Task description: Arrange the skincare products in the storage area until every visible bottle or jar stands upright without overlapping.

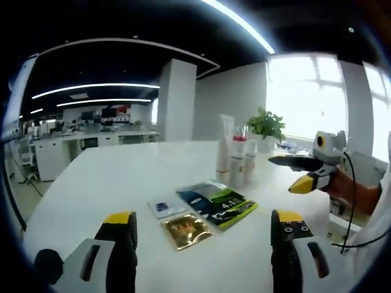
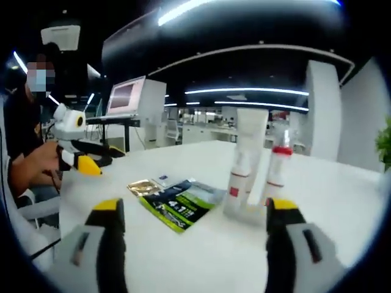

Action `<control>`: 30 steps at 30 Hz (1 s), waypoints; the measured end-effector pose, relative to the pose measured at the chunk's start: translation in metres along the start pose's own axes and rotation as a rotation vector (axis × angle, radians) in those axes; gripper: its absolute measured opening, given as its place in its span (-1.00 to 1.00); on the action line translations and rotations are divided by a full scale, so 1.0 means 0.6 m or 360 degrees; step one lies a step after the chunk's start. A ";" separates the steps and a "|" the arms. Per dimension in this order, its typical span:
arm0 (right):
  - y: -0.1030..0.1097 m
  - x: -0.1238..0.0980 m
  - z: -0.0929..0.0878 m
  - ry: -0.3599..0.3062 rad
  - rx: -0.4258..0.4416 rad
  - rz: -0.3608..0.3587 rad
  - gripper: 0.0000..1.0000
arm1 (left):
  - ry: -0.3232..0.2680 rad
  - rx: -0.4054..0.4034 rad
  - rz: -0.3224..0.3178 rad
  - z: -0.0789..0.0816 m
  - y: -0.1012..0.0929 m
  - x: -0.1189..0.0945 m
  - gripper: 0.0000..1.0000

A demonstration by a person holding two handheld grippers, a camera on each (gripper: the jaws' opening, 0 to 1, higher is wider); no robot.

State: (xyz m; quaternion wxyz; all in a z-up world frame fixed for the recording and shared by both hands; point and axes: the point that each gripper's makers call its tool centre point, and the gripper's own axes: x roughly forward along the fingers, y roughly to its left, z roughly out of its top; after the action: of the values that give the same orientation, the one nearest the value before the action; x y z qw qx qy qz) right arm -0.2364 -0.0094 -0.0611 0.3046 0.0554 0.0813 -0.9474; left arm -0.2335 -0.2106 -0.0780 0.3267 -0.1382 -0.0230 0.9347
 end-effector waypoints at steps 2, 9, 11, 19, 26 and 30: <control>-0.001 -0.008 0.000 -0.0002 0.0003 -0.0011 0.99 | -0.0024 0.0005 0.0009 0.006 -0.001 -0.008 0.93; -0.017 -0.061 -0.012 0.0002 0.0036 -0.0102 0.99 | -0.0064 0.0026 0.0024 0.018 -0.007 -0.026 0.99; -0.022 -0.073 -0.019 0.0017 0.0046 -0.0119 1.00 | -0.0066 0.0028 0.0026 0.017 -0.009 -0.028 0.99; -0.035 -0.096 -0.031 0.0026 0.0111 -0.0154 1.00 | -0.0050 0.0018 0.0052 0.000 -0.009 -0.048 0.99; -0.032 -0.110 -0.036 0.0042 0.0100 -0.0135 0.99 | -0.0058 0.0027 0.0052 0.000 -0.017 -0.054 0.99; -0.038 -0.115 -0.030 0.0029 0.0109 -0.0135 0.99 | -0.0046 0.0011 0.0047 -0.004 -0.021 -0.056 0.99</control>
State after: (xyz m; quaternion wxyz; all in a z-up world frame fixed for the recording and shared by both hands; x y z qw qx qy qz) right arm -0.1928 0.0514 -0.0653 0.2613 0.0710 0.0538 -0.9611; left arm -0.1998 -0.2215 -0.0703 0.3131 -0.1239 -0.0225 0.9414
